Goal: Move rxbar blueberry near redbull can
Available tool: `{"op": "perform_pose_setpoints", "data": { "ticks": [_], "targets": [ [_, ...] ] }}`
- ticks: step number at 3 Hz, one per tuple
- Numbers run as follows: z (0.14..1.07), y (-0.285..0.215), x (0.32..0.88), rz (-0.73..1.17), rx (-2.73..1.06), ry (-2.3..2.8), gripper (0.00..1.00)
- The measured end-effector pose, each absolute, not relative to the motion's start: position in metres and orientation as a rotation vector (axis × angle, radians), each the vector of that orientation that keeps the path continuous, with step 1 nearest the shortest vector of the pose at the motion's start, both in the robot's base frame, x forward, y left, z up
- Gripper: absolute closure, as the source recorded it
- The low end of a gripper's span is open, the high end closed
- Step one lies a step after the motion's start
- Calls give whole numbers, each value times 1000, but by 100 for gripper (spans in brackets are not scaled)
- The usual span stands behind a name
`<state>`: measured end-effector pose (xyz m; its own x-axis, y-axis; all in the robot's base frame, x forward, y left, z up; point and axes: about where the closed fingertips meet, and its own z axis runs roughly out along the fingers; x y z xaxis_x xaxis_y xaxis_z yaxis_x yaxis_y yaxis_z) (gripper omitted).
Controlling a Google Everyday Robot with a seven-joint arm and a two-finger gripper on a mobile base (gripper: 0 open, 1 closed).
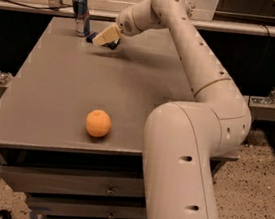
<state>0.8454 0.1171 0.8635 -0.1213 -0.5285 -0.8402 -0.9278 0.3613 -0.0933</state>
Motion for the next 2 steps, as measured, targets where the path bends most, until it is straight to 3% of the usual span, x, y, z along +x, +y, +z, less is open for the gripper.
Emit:
{"op": "perform_pose_setpoints", "data": {
  "ticks": [2],
  "targets": [
    [880,88,848,596,-1220,1768,0]
  ]
}}
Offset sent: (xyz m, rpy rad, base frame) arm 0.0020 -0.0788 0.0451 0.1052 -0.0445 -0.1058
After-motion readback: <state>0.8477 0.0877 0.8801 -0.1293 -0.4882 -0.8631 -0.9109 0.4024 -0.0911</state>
